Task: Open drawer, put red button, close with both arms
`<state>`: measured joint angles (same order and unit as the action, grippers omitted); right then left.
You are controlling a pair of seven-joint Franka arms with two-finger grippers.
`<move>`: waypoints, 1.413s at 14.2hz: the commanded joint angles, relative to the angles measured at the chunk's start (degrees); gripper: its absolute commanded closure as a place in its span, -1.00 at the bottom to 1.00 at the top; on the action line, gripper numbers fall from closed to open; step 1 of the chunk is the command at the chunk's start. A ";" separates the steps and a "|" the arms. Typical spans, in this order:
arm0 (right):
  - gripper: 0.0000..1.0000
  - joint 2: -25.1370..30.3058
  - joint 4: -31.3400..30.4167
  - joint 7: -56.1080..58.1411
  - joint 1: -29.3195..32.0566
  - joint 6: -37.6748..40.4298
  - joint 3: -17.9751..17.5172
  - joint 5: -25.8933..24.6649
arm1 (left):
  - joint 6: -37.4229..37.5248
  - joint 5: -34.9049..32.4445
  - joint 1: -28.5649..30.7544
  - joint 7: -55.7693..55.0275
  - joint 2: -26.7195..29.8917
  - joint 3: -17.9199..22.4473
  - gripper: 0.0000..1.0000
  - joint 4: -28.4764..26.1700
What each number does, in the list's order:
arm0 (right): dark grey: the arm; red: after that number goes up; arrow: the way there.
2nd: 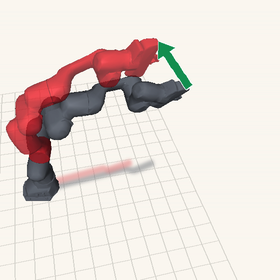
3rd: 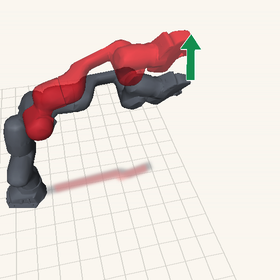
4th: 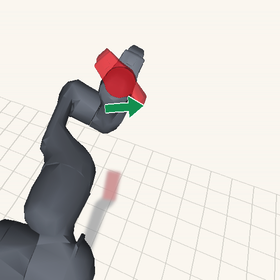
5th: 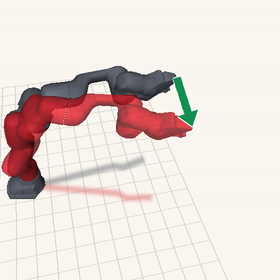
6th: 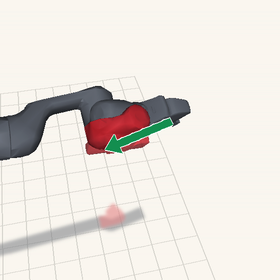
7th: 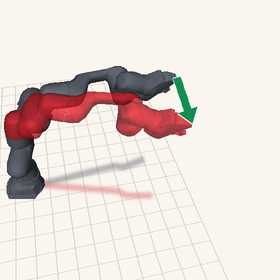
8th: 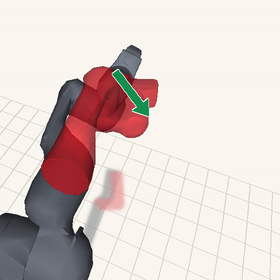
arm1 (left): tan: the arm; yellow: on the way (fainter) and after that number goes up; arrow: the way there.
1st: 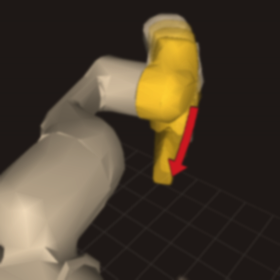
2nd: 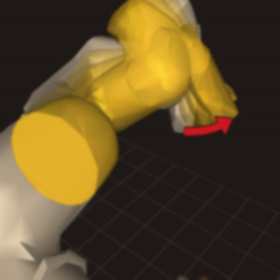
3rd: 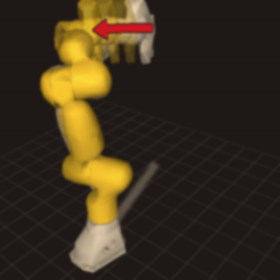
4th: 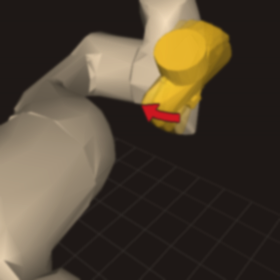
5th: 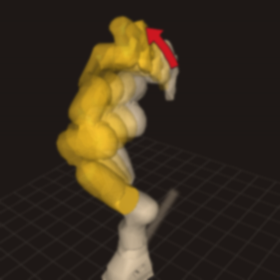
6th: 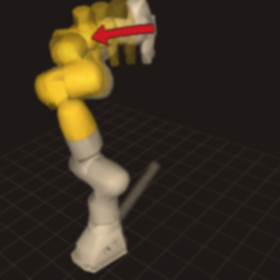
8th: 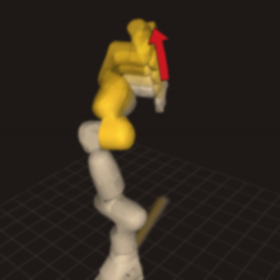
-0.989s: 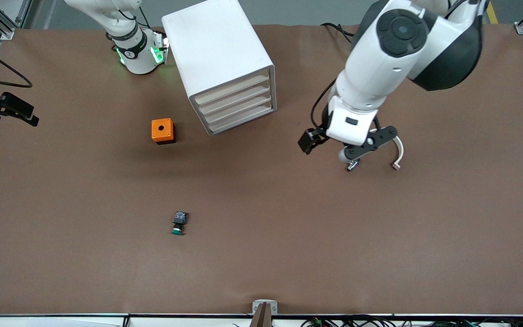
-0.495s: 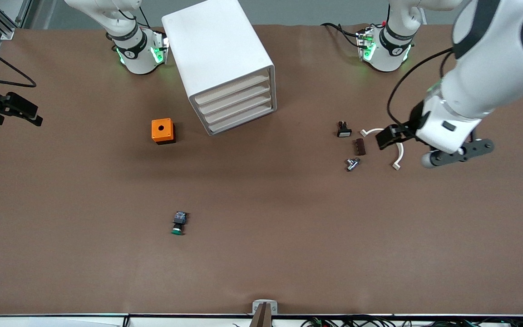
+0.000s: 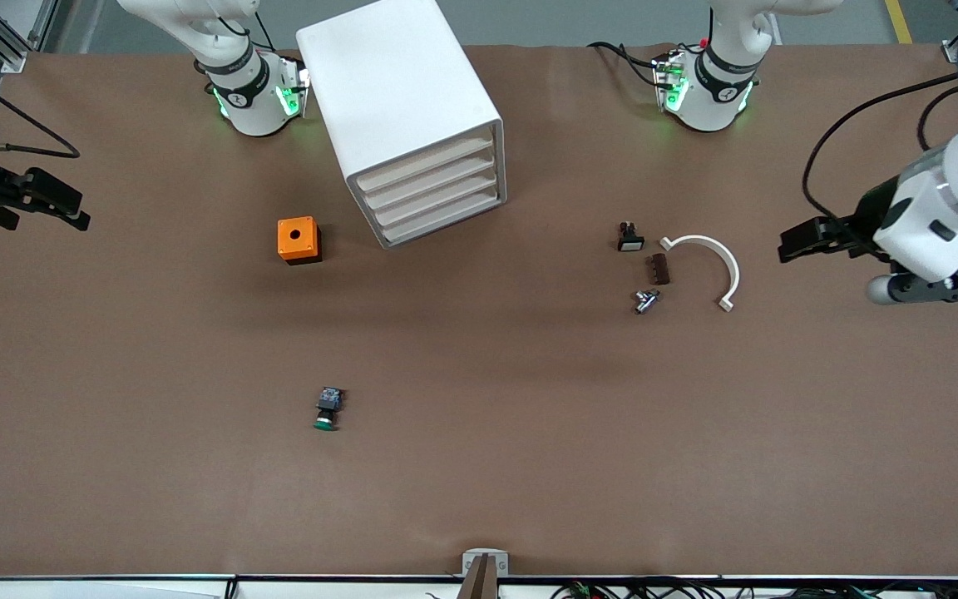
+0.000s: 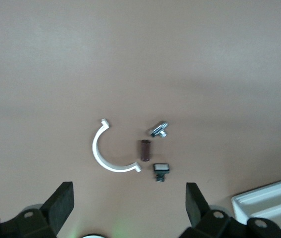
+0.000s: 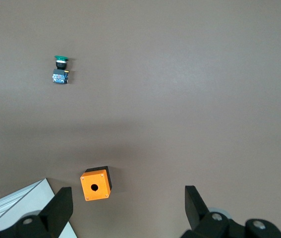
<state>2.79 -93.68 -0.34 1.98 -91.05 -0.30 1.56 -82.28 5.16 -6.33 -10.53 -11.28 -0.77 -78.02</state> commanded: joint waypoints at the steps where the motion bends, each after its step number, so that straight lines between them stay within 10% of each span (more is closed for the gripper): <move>1: -1.00 1.51 -1.33 -0.71 -0.22 -0.36 0.04 0.29 | -0.43 -0.77 3.33 6.03 5.12 -0.73 -0.99 -6.96; 8: -1.00 1.60 -1.33 -0.71 -1.01 -0.44 0.04 0.29 | -15.53 -0.77 4.66 8.25 15.67 0.06 -0.99 -24.80; 20: -1.00 1.60 -1.33 -0.80 -0.93 0.17 0.13 0.38 | -13.27 -5.60 4.48 11.68 15.59 1.47 -0.99 -13.13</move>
<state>2.81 -93.69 -0.35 1.13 -90.95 -0.28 1.56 -97.56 0.14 -1.94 1.02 4.50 0.98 -93.00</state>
